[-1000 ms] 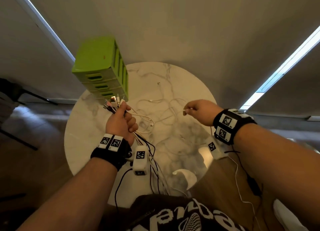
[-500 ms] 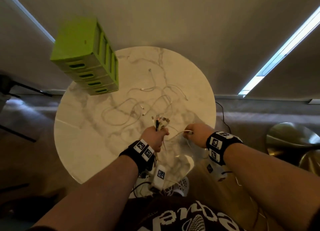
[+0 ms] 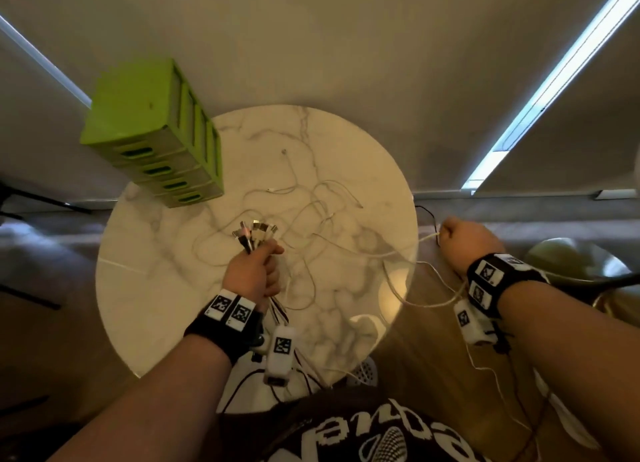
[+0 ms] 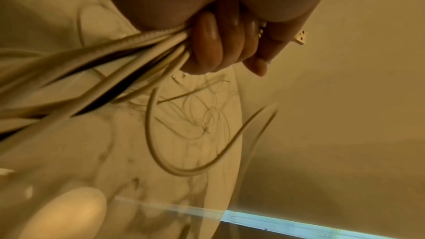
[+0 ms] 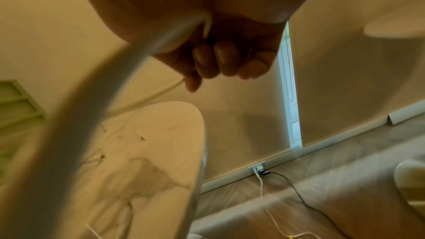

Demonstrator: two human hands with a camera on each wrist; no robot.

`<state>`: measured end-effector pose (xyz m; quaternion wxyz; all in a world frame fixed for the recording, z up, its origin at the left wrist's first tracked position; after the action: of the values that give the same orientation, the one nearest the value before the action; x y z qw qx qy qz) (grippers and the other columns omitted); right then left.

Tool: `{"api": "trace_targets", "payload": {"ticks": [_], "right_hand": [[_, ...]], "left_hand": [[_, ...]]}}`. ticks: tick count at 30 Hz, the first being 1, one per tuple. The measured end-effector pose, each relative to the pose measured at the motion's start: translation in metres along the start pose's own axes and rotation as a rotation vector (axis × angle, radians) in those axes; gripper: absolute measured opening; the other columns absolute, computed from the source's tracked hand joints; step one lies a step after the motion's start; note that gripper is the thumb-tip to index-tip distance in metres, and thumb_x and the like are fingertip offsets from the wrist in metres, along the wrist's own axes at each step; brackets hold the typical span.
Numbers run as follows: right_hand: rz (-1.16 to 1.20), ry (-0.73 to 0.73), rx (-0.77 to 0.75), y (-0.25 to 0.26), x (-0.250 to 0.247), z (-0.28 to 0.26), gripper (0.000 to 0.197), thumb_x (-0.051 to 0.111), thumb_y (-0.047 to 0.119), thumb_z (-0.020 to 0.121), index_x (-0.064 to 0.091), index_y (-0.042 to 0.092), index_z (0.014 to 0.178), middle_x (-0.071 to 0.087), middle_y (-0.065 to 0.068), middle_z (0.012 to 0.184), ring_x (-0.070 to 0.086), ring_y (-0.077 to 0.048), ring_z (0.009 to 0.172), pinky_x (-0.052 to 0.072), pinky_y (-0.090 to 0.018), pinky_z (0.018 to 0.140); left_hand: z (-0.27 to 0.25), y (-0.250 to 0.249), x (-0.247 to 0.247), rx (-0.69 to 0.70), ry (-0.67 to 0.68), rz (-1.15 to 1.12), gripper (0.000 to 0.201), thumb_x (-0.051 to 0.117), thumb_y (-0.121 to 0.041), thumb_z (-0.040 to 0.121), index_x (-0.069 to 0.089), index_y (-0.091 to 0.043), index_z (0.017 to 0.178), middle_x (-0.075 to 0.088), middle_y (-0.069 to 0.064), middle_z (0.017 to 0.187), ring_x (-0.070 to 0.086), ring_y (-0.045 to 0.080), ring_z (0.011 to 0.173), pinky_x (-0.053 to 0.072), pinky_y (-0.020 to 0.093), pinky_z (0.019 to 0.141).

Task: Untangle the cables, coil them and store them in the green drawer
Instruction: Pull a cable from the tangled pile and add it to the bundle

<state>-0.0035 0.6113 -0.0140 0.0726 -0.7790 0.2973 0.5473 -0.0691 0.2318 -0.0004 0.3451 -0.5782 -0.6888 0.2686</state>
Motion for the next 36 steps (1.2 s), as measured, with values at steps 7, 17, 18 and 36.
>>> {"api": "trace_targets", "payload": {"ticks": [7, 17, 18, 36], "right_hand": [[-0.15, 0.167, -0.176, 0.04, 0.005, 0.004, 0.042, 0.044, 0.041, 0.086, 0.066, 0.028, 0.119, 0.059, 0.0, 0.132, 0.058, -0.027, 0.116, 0.049, -0.044, 0.102], [0.829, 0.86, -0.761, 0.201, -0.006, -0.105, 0.055, 0.073, 0.015, 0.085, 0.053, 0.017, 0.136, 0.068, -0.017, 0.112, 0.064, -0.031, 0.096, 0.053, -0.039, 0.087], [0.771, 0.843, -0.775, 0.203, -0.004, -0.109, 0.046, 0.076, 0.02, 0.085, 0.06, 0.02, 0.128, 0.071, -0.017, 0.108, 0.066, -0.036, 0.095, 0.055, -0.046, 0.09], [0.281, 0.123, -0.205, 0.092, 0.041, -0.023, 0.017, 0.055, 0.031, 0.098, 0.071, 0.026, 0.094, 0.071, -0.001, 0.086, 0.066, -0.023, 0.083, 0.051, -0.031, 0.071]], "left_hand": [[-0.022, -0.035, 0.023, 0.045, 0.138, -0.017, 0.035, 0.048, -0.021, 0.099, 0.041, -0.021, 0.065, 0.022, -0.006, 0.049, 0.015, 0.008, 0.037, 0.015, 0.014, 0.037], [-0.068, -0.088, 0.07, 0.111, 0.419, -0.172, 0.034, 0.042, -0.025, 0.098, 0.036, -0.021, 0.064, 0.021, -0.007, 0.049, 0.01, 0.01, 0.041, 0.007, 0.023, 0.041], [-0.071, -0.096, 0.07, 0.119, 0.428, -0.215, 0.033, 0.042, -0.026, 0.097, 0.036, -0.021, 0.065, 0.021, -0.008, 0.049, 0.01, 0.009, 0.04, 0.007, 0.023, 0.041], [-0.065, -0.116, 0.031, 0.147, 0.296, -0.65, 0.023, 0.05, -0.032, 0.079, 0.035, -0.023, 0.063, 0.02, -0.008, 0.051, 0.014, 0.01, 0.04, 0.012, 0.022, 0.042]]}}
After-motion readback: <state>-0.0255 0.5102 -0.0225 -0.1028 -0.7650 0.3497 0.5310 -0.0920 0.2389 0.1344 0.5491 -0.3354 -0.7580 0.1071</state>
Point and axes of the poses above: each hand's wrist, its own z-axis towards the middle knuckle, its own x-axis out of the palm, y = z × x, the point moved 4 cm from there along z, towards the middle knuckle
